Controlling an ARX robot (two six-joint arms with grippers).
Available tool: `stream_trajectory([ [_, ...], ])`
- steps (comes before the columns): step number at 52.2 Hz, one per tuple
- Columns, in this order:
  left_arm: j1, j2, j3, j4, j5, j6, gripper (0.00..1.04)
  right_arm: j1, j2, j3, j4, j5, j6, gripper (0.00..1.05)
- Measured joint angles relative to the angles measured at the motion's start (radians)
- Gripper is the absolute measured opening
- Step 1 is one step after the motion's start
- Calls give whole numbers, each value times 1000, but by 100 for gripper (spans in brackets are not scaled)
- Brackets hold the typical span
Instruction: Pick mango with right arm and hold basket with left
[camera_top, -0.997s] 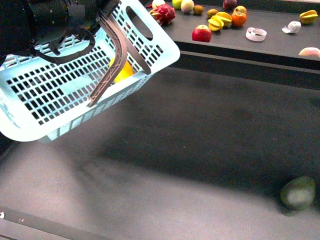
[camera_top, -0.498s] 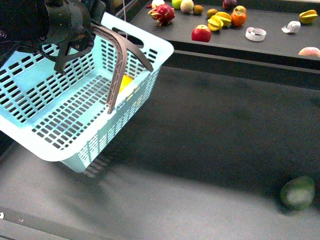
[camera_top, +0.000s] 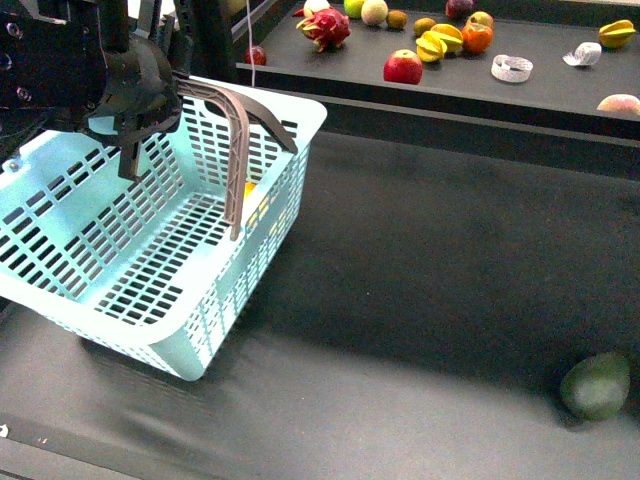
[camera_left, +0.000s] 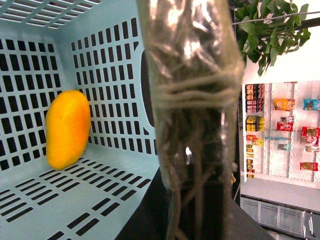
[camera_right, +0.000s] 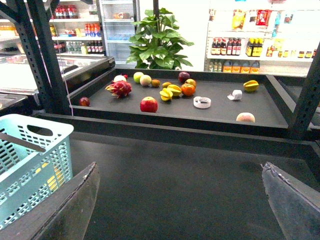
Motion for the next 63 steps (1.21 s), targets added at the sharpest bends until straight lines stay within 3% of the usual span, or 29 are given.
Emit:
stream_trajectory([
  [15, -4, 24, 20, 0, 0, -19, 9, 0, 0, 0, 0, 0, 0, 97],
  [24, -6, 27, 26, 40, 31, -14, 44, 0, 0, 0, 0, 0, 0, 97],
  [42, 18, -32, -48, 91, 85, 39, 101, 0, 0, 0, 0, 0, 0, 97],
  [63, 100, -203, -250, 171, 112, 164, 99, 0, 0, 0, 0, 0, 0, 97],
])
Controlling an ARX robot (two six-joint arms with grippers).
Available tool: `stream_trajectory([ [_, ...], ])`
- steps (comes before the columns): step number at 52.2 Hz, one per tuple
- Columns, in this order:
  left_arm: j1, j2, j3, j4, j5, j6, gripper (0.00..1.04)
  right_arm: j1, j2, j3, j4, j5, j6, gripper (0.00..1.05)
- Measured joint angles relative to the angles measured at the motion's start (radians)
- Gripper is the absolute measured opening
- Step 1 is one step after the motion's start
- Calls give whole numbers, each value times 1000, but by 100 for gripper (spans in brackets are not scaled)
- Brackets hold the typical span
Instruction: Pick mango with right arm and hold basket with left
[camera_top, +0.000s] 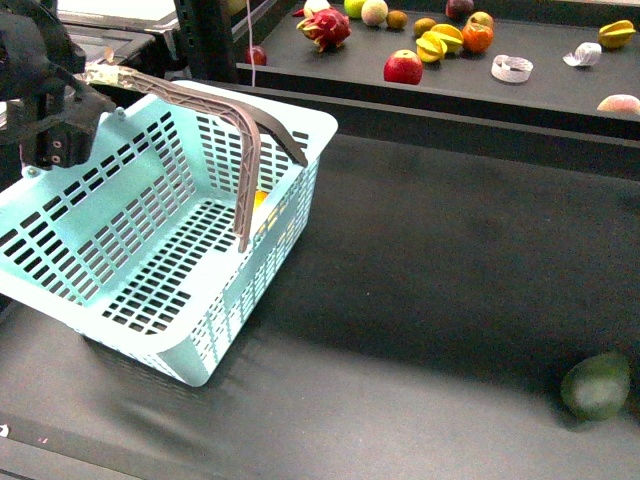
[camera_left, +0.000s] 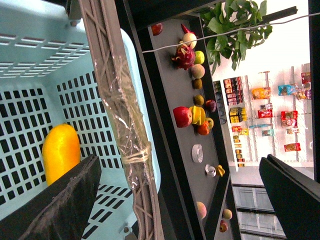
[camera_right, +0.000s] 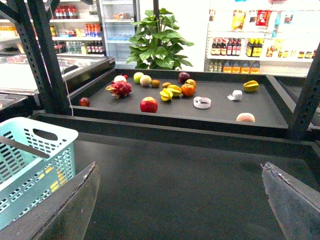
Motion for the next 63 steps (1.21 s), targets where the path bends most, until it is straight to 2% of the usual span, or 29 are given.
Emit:
stream_trajectory([
  [17, 62, -200, -170, 78, 7, 162, 99, 0, 0, 0, 0, 0, 0, 97],
  [45, 257, -431, -404, 155, 92, 391, 99, 0, 0, 0, 0, 0, 0, 97],
  [61, 270, -431, -411, 154, 96, 407, 99, 0, 0, 0, 0, 0, 0, 97],
  [63, 275, -429, -419, 178, 146, 456, 96, 0, 0, 0, 0, 0, 0, 97],
])
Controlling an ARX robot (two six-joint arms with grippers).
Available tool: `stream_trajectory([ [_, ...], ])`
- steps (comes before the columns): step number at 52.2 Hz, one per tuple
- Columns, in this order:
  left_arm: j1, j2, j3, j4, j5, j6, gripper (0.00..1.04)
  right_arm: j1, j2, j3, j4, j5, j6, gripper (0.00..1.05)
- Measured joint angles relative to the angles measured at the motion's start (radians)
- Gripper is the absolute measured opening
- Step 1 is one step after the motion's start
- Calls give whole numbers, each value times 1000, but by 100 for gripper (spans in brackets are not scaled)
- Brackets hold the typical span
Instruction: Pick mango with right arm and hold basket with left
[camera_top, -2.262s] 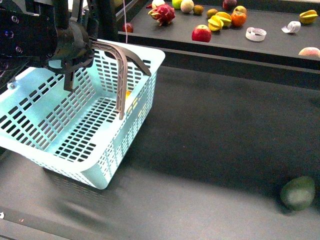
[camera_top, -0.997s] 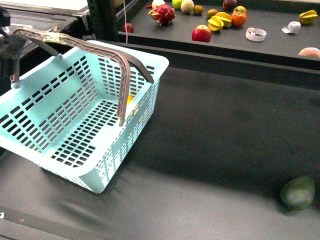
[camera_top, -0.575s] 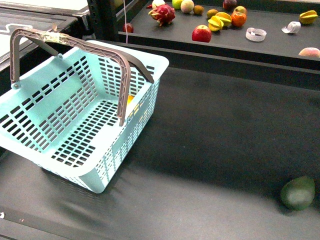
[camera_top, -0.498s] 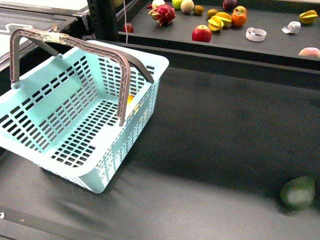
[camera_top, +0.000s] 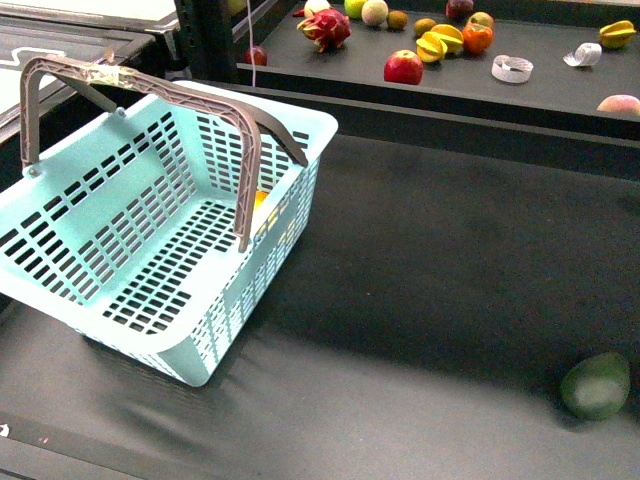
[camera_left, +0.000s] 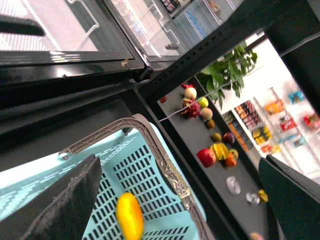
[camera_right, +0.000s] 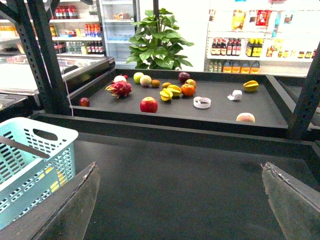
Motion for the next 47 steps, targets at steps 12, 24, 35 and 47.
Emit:
stream_trajectory([
  [12, -30, -123, -187, 142, 114, 652, 49, 0, 0, 0, 0, 0, 0, 97],
  [24, -82, -312, -331, 87, 53, 742, 4, 0, 0, 0, 0, 0, 0, 97],
  [35, -140, -491, -390, -36, 8, 749, 4, 0, 0, 0, 0, 0, 0, 97],
  [47, -140, -692, -428, -195, 8, 753, 4, 0, 0, 0, 0, 0, 0, 97],
])
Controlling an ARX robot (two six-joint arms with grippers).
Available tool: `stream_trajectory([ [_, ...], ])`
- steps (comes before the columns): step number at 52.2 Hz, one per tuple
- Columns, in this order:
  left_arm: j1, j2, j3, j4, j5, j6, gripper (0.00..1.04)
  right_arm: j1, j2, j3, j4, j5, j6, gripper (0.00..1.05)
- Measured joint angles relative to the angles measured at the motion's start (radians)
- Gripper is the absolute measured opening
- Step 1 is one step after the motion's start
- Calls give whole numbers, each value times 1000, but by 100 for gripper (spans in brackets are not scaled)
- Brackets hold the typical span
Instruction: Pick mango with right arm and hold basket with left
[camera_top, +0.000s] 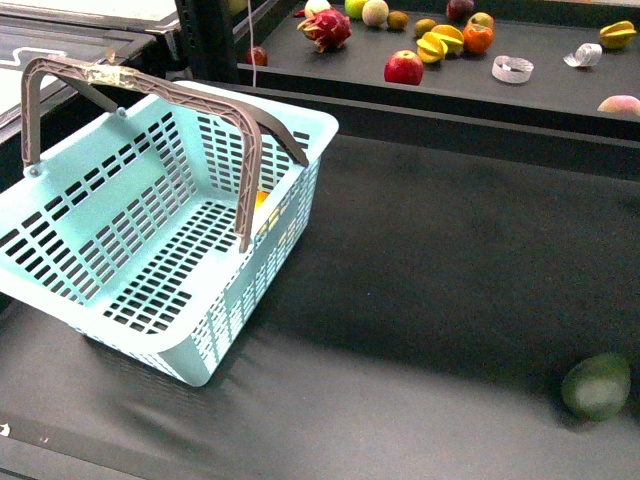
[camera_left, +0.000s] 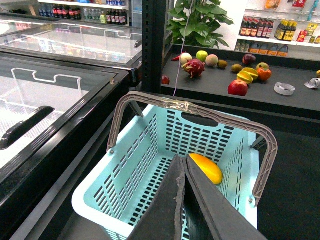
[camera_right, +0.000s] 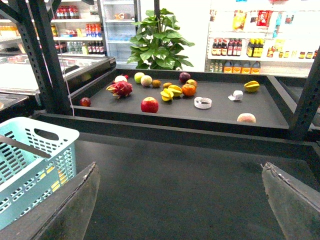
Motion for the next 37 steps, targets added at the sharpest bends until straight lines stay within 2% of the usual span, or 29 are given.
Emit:
stream_trajectory([
  [17, 0, -262, -3, -235, 0, 2, 4, 0, 0, 0, 0, 0, 0, 97],
  [37, 0, -468, -3, -431, 0, 2, 4, 0, 0, 0, 0, 0, 0, 97],
])
